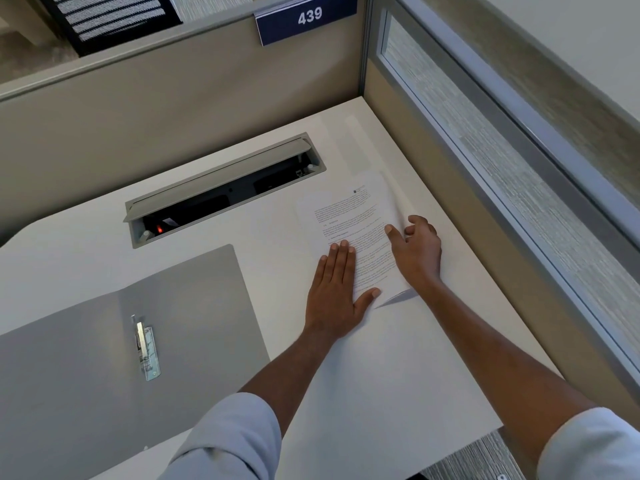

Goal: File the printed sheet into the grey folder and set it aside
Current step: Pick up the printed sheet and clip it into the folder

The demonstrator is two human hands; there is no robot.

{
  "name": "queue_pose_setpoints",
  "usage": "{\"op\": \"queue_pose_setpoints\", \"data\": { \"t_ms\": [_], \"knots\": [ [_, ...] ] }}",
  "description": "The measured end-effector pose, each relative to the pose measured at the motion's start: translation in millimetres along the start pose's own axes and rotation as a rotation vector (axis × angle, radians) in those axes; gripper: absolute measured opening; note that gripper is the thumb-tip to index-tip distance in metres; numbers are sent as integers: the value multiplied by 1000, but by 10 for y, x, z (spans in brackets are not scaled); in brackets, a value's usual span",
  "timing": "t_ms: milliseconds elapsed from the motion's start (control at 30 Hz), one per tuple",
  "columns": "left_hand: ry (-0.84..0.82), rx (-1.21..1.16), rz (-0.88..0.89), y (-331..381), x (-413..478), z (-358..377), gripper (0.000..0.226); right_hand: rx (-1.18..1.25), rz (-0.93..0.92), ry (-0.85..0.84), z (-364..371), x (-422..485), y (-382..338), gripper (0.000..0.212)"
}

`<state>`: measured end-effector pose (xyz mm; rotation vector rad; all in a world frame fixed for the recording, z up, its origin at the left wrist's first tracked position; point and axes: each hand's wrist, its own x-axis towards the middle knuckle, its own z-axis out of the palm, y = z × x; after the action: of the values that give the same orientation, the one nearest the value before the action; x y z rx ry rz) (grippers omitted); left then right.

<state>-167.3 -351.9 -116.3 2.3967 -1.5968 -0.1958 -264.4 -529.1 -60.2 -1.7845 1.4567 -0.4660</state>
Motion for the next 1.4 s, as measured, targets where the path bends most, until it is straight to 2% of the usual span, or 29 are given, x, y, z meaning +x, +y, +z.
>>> {"op": "queue_pose_setpoints", "data": {
  "t_ms": [133, 300, 467, 733, 800, 1000, 1400],
  "knots": [
    [0, 1, 3, -1, -2, 7, 95, -35, 6, -33, -17, 60, -28, 60],
    [9, -5, 2, 1, -7, 15, 95, -80, -32, -80, 4, 97, -90, 44],
    [12, 1, -1, -3, 0, 24, 96, -30, -19, -133, 5, 46, -168, 51],
    [21, -15, 1, -11, 2, 31, 97, -59, -15, -193, -35, -2, -198, 73],
    [26, -24, 1, -8, -1, 32, 97, -3, 9, -209, -65, 18, -248, 73],
    [28, -18, -1, -12, -3, 37, 97, 168, 68, -301, -164, 179, -310, 53],
    [17, -21, 2, -19, 7, 47, 97, 75, 36, -379, -176, 379, -502, 68]
  ]
}}
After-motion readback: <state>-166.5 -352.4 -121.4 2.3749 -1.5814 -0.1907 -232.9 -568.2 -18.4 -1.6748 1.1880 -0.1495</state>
